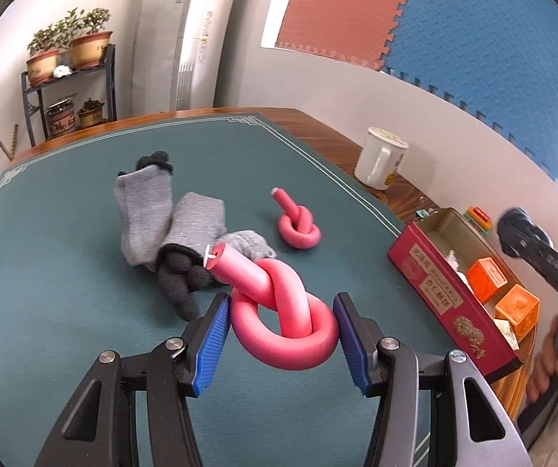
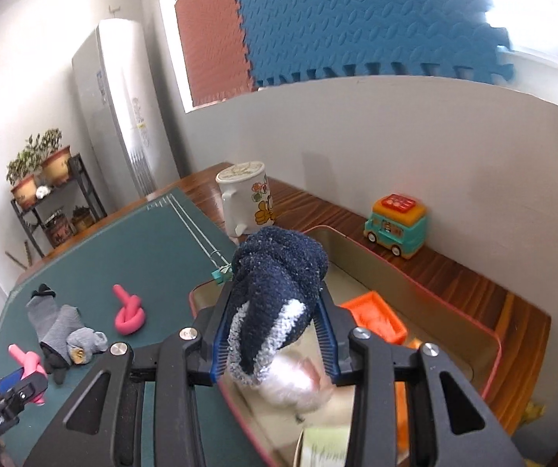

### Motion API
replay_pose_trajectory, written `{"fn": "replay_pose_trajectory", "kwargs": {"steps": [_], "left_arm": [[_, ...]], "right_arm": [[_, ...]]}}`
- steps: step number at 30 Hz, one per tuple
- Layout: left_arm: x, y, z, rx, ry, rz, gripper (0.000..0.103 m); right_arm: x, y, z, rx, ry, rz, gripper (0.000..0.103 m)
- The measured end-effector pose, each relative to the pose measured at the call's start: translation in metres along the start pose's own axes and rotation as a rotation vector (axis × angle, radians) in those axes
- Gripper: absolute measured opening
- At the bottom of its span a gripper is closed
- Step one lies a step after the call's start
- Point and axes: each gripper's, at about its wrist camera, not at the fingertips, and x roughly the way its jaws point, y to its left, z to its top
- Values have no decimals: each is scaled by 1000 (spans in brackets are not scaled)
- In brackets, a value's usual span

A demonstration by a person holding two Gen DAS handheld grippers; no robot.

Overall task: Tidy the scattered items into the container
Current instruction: 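Drop the navy sock into the tin with the right gripper while the left lifts the pink knot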

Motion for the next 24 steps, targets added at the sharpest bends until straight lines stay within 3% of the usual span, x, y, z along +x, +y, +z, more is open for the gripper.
{"fn": "replay_pose_trajectory", "kwargs": {"steps": [6, 8, 9, 15, 24], "left_arm": [[3, -14, 1, 28, 12, 4, 56], [4, -17, 2, 38, 18, 3, 56], [6, -19, 2, 42, 23, 0, 56], [18, -43, 5, 83, 50, -28, 56], [30, -102, 21, 191, 48, -105, 56]], "right_arm": [[18, -10, 2, 23, 34, 4, 48], [17, -15, 1, 40, 31, 11, 68], [15, -18, 0, 48, 20, 12, 71], [-8, -30, 1, 56, -70, -9, 71], [-32, -63, -8, 128, -119, -14, 71]]}}
